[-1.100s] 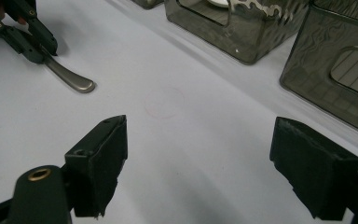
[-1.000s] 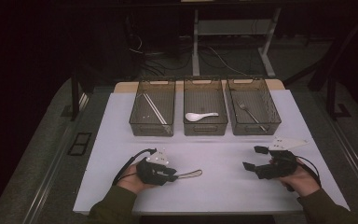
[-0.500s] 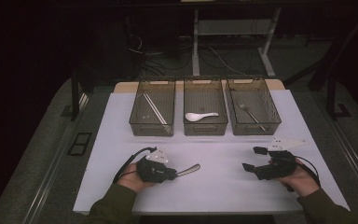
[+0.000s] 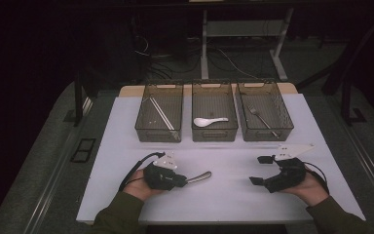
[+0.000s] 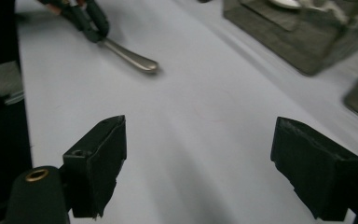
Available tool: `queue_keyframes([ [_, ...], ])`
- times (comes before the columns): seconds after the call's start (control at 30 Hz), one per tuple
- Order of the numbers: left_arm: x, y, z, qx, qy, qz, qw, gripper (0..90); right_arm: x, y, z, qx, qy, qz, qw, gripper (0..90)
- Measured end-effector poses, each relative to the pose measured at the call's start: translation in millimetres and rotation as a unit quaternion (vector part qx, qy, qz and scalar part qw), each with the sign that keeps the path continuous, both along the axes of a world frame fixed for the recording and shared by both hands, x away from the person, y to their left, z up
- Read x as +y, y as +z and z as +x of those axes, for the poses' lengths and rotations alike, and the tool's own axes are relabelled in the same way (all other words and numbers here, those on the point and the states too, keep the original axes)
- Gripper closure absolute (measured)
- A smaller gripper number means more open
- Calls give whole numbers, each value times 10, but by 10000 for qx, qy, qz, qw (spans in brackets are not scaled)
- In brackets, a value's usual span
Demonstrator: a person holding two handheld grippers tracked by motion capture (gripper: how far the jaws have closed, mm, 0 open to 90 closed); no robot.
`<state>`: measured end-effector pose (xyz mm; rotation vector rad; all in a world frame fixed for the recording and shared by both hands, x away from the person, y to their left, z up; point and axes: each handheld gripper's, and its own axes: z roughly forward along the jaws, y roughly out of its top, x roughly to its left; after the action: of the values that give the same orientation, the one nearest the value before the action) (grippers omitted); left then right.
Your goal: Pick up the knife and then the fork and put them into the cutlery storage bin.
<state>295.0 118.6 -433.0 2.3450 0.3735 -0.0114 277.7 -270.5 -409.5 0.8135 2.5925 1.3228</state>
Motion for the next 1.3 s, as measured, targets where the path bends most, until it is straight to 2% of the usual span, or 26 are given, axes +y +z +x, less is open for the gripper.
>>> queue_keyframes([
  [0.2,-117,70,-23,-32,-156,-129,9998,791,231,83,69,-70,567,-138,9983,183],
  [0.37,-244,119,-28,-37,-391,-163,9991,791,466,150,135,-121,999,-247,9946,238],
  [0.53,-367,160,-28,-96,-588,-137,9981,791,717,162,210,-197,1555,-447,9866,312],
  [0.57,-388,169,-34,-85,-590,-150,9981,791,762,156,235,-271,1700,-545,9836,331],
  [0.7,-471,214,-34,-156,-724,-153,9971,791,947,119,257,-213,2075,-748,9751,397],
  [0.77,-517,244,-35,-154,-842,-80,9963,791,1028,95,266,-190,2242,-849,9706,454],
  [0.8,-543,246,-44,-154,-814,-137,9965,791,1061,90,264,-152,2302,-890,9689,468],
  [0.87,-590,267,-42,-156,-887,-115,9959,791,1112,82,260,-139,2416,-950,9656,498],
  [0.9,-612,280,-31,-221,-977,-78,9949,791,1138,79,258,-122,2466,-1000,9639,511],
  [0.93,-638,283,-38,-213,-950,-129,9952,791,1162,75,254,-114,2532,-1056,9616,523],
  [1.07,-691,323,-36,-275,-1105,-80,9935,791,1221,42,256,-106,2685,-1242,9552,563],
  [1.13,-706,342,-38,-281,-1158,-57,9929,791,1240,20,233,25,2674,-1305,9547,594],
  [1.2,-721,352,-34,-341,-1170,-83,9925,791,1249,10,223,35,2660,-1364,9543,623],
  [1.3,-728,361,-35,-369,-1199,-71,9921,790,1262,-3,221,0,2744,-1422,9510,671],
])
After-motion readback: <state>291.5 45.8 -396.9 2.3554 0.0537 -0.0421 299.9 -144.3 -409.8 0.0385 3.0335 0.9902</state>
